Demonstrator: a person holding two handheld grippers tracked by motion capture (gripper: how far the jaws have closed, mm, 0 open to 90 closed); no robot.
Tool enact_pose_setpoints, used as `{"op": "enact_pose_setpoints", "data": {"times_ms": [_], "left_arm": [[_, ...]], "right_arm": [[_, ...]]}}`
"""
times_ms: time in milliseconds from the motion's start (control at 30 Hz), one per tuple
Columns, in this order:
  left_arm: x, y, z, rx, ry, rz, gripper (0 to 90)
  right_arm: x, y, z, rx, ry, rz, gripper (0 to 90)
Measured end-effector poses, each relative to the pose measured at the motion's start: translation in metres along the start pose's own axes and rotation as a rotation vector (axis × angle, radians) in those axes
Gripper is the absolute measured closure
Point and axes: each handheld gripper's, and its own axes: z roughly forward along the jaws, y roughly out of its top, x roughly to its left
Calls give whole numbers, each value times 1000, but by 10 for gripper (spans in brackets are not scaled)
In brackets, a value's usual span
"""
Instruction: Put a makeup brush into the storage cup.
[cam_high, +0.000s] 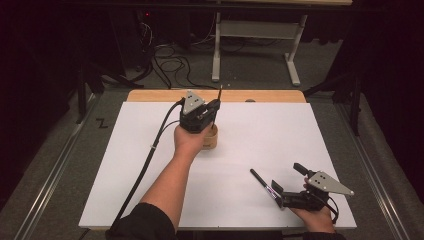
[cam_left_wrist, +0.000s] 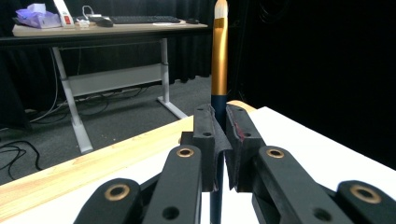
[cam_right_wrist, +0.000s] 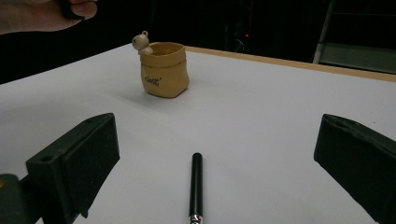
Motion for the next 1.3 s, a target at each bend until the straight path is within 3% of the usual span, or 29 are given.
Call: {"op": "enact_pose_setpoints", "data": {"times_ms": [533,867,1300], "left_arm": [[4,-7,7,25,-1,4,835],[7,-20,15,27,-1,-14,834],[16,-36,14,30,22,-59,834]], "right_arm": [[0,0,1,-6,4,-10,5],[0,-1,2,-3,9,-8,5],[0,-1,3,4,12,-11,6]]}}
